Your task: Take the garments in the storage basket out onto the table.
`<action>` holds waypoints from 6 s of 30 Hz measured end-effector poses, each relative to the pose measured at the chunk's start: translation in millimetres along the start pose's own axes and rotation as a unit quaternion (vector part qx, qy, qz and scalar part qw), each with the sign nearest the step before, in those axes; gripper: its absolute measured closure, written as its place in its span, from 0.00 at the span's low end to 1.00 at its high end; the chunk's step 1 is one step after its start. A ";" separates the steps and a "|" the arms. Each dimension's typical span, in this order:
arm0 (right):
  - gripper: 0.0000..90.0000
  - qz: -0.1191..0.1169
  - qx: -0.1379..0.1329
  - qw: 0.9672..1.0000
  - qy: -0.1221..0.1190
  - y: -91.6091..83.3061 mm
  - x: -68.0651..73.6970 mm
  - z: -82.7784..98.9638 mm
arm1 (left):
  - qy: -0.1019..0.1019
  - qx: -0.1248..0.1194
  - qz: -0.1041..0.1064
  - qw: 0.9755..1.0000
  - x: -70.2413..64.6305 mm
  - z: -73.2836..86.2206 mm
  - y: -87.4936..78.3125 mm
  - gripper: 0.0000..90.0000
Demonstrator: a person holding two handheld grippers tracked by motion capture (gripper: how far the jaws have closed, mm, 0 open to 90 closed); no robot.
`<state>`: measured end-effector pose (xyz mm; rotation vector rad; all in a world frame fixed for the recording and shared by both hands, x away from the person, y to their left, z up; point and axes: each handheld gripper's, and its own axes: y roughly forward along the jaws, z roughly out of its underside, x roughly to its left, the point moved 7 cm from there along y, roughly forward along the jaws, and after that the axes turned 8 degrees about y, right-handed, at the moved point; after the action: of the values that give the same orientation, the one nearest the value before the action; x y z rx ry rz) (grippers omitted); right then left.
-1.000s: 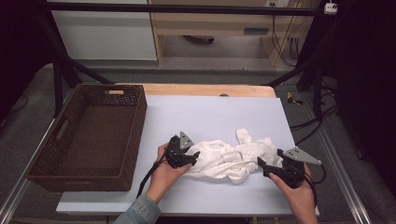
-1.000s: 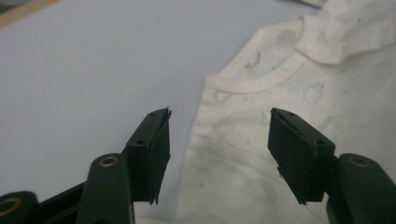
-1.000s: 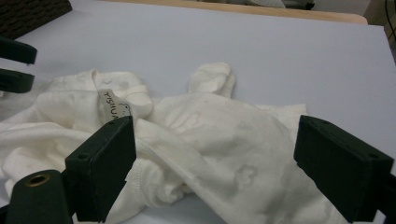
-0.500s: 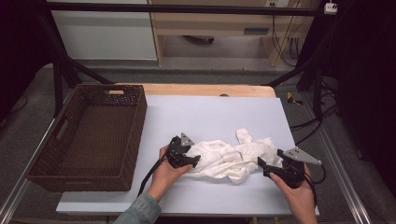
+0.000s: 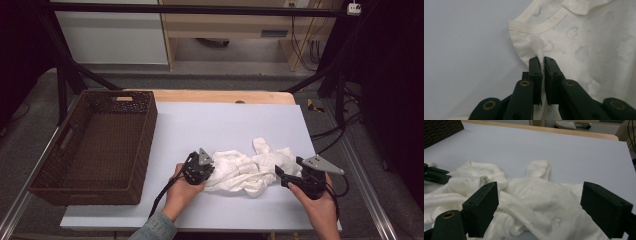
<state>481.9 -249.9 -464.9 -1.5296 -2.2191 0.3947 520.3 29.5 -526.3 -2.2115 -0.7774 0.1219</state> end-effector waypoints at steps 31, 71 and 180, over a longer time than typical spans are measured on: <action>0.88 -0.018 0.111 0.993 -0.035 72.8 -4.0 3.9 | -0.017 -0.109 -0.010 0.994 19.7 -22.9 -40.8 0.97; 0.95 -0.002 0.076 0.997 -0.008 -1.1 -31.7 32.6 | -0.014 -0.128 -0.014 0.992 17.2 -25.9 -56.8 0.97; 0.99 -0.043 -0.112 0.990 -0.070 8.2 78.7 -134.6 | -0.022 -0.216 -0.162 0.963 108.7 -114.5 -149.2 0.97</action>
<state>529.6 -173.7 -337.2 -1.5524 -2.5018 0.2401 571.1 94.3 -325.4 -2.4496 -1.2779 -0.1793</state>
